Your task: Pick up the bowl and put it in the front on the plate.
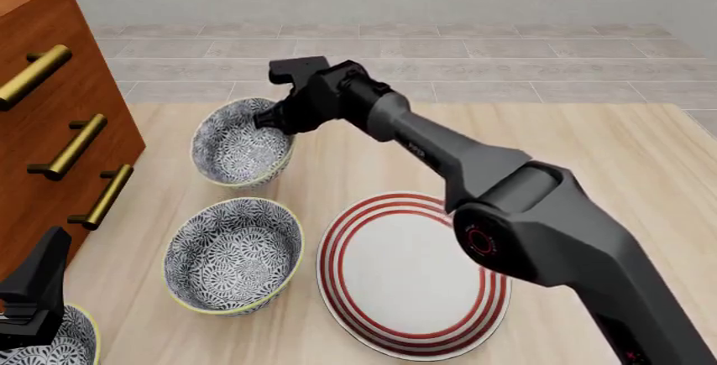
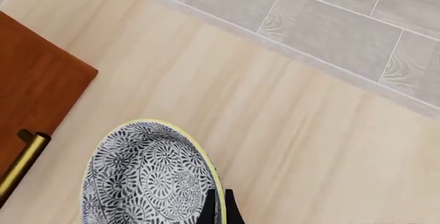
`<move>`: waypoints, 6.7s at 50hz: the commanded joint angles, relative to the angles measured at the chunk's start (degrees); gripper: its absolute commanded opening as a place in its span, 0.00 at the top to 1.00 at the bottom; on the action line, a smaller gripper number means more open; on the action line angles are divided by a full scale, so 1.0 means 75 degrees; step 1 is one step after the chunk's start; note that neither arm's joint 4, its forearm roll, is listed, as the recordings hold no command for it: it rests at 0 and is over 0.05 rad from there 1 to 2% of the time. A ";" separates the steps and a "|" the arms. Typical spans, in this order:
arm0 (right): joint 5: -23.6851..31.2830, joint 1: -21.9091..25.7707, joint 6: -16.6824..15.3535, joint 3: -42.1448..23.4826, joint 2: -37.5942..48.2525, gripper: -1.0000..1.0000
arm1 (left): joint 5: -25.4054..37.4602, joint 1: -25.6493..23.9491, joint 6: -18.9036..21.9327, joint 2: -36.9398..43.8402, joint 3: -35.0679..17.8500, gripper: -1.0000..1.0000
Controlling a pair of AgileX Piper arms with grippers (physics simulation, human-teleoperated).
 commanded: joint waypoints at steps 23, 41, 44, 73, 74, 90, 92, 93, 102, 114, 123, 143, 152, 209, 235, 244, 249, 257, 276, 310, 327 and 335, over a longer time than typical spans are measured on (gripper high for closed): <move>-0.0600 -0.0248 0.0609 0.1532 -0.1240 1.00 | 0.0000 0.0000 0.0000 0.0000 0.0000 0.00; -0.1054 -0.0454 0.0867 0.3015 -0.2218 1.00 | 0.0000 0.0000 0.0000 0.0000 0.0000 0.00; -0.1303 -0.0473 0.0982 0.3501 -0.2482 1.00 | 0.0000 0.0000 0.0000 0.0000 0.0000 0.00; -0.1964 -0.0767 0.1720 0.5844 -0.3996 1.00 | 0.0000 0.0000 0.0000 0.0000 0.0000 0.00; -0.1988 -0.0785 0.1739 0.5939 -0.4066 1.00 | 0.0000 0.0000 0.0000 0.0000 0.0000 0.00; -0.2405 -0.0745 0.2008 0.7285 -0.5050 1.00 | 0.0000 0.0000 0.0000 0.0000 0.0000 0.00; -0.2460 -0.0753 0.2011 0.7419 -0.5129 1.00 | 0.0000 0.0000 0.0000 0.0000 0.0000 0.00; -0.2505 -0.0757 0.2039 0.7531 -0.5195 1.00 | 0.0000 0.0000 0.0000 0.0000 0.0000 0.00; -0.2779 -0.0803 0.2130 0.8294 -0.5766 1.00 | 0.0000 0.0000 0.0000 0.0000 0.0000 0.00; -0.3015 -0.0908 0.2186 0.9058 -0.6423 1.00 | 0.0000 0.0000 0.0000 0.0000 0.0000 0.00; -0.3118 -0.0979 0.2249 0.9575 -0.6916 1.00 | 0.0000 0.0000 0.0000 0.0000 0.0000 0.00; -0.3328 -0.1264 0.2363 1.0711 -0.7943 1.00 | 0.0000 0.0000 0.0000 0.0000 0.0000 0.00; -0.3326 -0.1419 0.2368 1.1045 -0.8265 1.00 | 0.0000 0.0000 0.0000 0.0000 0.0000 0.00; -0.4266 -0.1659 0.2991 1.4078 -0.9685 1.00 | 0.0000 0.0000 0.0000 0.0000 0.0000 0.00; -0.4768 -0.1580 0.3145 1.4714 -0.9584 1.00 | 0.0000 0.0000 0.0000 0.0000 0.0000 0.00; -0.4901 -0.1526 0.3145 1.4710 -0.9396 1.00 | 0.0000 0.0000 0.0000 0.0000 0.0000 0.00; -0.4962 -0.1491 0.3171 1.4776 -0.9378 1.00 | 0.0000 0.0000 0.0000 0.0000 0.0000 0.00; -0.5097 -0.1374 0.3246 1.4862 -0.9258 1.00 | 0.0000 0.0000 0.0000 0.0000 0.0000 0.00; -0.5319 -0.1232 0.3301 1.5121 -0.9165 1.00 | 0.0000 0.0000 0.0000 0.0000 0.0000 0.00; -0.5271 -0.1451 0.2993 1.4876 -0.8911 0.00 | 0.0000 0.0000 0.0000 0.0000 0.0000 0.00; -0.5115 -0.1447 0.2938 1.4720 -0.9004 0.00 | 0.0000 0.0000 0.0000 0.0000 0.0000 0.00; -0.4762 -0.1521 0.2827 1.4553 -0.9318 0.00 | 0.0000 0.0000 0.0000 0.0000 0.0000 0.00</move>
